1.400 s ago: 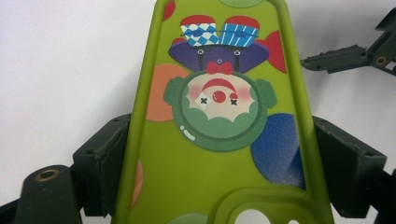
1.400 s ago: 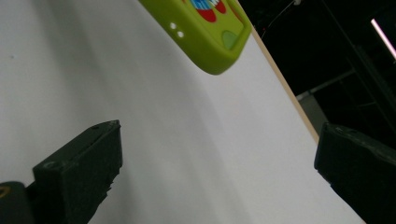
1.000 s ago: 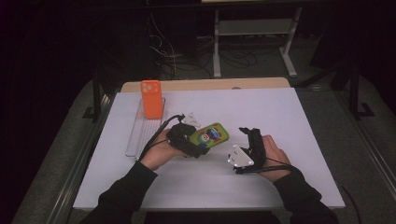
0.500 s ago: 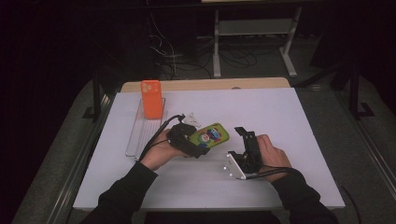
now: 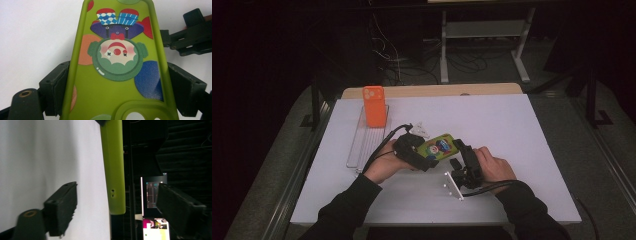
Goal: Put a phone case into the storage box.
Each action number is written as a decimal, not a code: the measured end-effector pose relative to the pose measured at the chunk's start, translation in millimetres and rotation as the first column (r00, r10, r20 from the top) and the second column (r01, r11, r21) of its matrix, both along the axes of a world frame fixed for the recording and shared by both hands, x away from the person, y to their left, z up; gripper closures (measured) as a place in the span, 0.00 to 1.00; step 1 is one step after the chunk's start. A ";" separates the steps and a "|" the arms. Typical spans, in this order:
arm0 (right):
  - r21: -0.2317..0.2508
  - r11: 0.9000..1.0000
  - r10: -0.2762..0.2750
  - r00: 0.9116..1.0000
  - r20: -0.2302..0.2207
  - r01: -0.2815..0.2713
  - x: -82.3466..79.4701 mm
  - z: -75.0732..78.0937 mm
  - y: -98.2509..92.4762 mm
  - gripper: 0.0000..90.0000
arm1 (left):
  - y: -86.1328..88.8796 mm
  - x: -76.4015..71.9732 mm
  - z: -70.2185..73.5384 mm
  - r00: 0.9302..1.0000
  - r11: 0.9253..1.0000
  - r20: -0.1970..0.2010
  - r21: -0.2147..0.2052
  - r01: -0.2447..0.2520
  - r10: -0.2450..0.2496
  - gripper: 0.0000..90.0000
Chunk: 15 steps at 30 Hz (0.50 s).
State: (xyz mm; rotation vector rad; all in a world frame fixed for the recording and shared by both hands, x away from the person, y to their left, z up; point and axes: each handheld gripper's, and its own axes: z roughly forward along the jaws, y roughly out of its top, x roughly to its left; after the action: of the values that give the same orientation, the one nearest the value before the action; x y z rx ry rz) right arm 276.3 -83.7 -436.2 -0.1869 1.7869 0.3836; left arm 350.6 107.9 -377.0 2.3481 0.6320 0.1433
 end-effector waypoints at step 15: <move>-0.037 0.999 0.016 0.999 0.039 -0.014 -6.1 -4.6 7.0 0.64 | -7.9 -5.0 -2.2 1.000 1.000 0.004 0.004 0.016 -0.016 0.17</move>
State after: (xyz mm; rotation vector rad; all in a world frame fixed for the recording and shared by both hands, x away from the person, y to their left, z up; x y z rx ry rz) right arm 270.2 -76.6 -440.8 -0.2321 1.7555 0.3557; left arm 345.6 100.0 -379.2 2.3558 0.6110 0.1417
